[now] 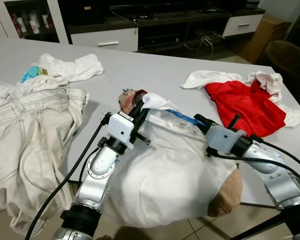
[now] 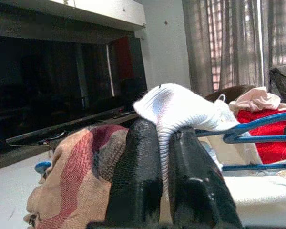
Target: Hang hanger
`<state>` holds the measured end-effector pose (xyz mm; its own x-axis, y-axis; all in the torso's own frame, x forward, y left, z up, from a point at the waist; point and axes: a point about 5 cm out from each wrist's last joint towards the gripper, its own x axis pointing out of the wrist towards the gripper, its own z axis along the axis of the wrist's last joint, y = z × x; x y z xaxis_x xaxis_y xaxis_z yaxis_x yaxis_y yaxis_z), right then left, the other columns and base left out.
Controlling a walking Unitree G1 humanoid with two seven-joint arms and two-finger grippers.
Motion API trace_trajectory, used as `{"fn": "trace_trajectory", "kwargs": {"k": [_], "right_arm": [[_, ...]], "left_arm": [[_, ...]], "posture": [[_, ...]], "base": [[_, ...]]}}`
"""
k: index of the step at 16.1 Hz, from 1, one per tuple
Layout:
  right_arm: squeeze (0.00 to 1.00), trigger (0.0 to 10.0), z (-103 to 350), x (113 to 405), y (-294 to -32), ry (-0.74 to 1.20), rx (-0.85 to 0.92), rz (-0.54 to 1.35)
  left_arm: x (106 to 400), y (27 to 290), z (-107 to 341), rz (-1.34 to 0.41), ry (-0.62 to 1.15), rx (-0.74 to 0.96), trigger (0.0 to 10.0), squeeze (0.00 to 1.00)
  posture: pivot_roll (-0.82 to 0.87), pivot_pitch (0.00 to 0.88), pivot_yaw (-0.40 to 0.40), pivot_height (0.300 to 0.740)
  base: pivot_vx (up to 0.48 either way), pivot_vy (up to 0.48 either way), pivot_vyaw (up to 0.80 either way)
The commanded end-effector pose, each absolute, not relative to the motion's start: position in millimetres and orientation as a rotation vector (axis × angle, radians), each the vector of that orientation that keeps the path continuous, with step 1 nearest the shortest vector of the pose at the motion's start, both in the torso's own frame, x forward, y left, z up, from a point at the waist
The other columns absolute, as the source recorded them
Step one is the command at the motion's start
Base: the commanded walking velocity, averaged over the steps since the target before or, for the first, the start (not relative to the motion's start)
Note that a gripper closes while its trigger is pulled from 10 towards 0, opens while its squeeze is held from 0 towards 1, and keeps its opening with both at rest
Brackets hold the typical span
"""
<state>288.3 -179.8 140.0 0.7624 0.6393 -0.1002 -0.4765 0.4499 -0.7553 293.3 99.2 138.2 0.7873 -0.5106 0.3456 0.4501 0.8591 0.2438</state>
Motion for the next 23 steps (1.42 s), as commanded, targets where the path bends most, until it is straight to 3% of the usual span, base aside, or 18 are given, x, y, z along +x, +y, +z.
{"fn": "trace_trajectory", "kwargs": {"k": [1,8,10,11,12,13,14,19,23], "right_arm": [[0.0,0.0,150,284,-190,-0.245,-0.861,0.699],[0.0,0.0,163,252,-191,-0.359,-0.778,0.856],[0.0,0.0,142,249,-187,-0.299,-0.94,0.929],[0.0,1.6,133,250,-186,-0.259,-0.998,0.932],[0.0,1.6,130,252,-185,-0.239,-1.027,0.933],[0.0,9.4,125,258,-184,-0.201,-1.071,0.908],[0.0,10.0,126,263,-180,-0.179,-1.051,0.889],[0.0,10.0,137,275,-152,-0.213,-0.927,0.905],[0.0,10.0,154,275,-149,-0.219,-0.829,0.87]], "left_arm": [[296,102,144,-0.499,-0.43,0.154,0.0,0.0],[295,101,140,-0.505,-0.41,0.156,0.0,0.0],[295,99,139,-0.51,-0.407,0.154,0.0,0.0],[295,98,140,-0.512,-0.408,0.154,0.0,0.0],[295,98,140,-0.513,-0.408,0.153,0.0,0.0],[295,98,139,-0.515,-0.406,0.153,0.0,0.0],[295,98,139,-0.516,-0.403,0.152,0.0,0.0],[293,95,138,-0.524,-0.4,0.148,0.0,0.0],[292,95,135,-0.522,-0.393,0.147,0.0,0.0]], "posture": [[-0.02,0.0,-0.029,0.74],[-0.03,0.0,-0.026,0.74],[-0.03,0.0,-0.026,0.74],[-0.03,0.0,-0.027,0.74],[-0.03,0.0,-0.028,0.74],[-0.03,0.0,-0.027,0.74],[-0.03,0.0,-0.027,0.74],[-0.02,0.0,-0.035,0.74],[-0.02,0.0,-0.04,0.74]], "base": [[0.0,0.0,0.0],[0.0,0.0,0.0],[0.0,0.0,0.0],[0.0,0.0,0.0],[0.0,0.0,0.0],[0.0,0.0,0.0],[0.0,0.0,0.0],[0.0,0.0,0.0],[0.0,0.0,0.0]]}}
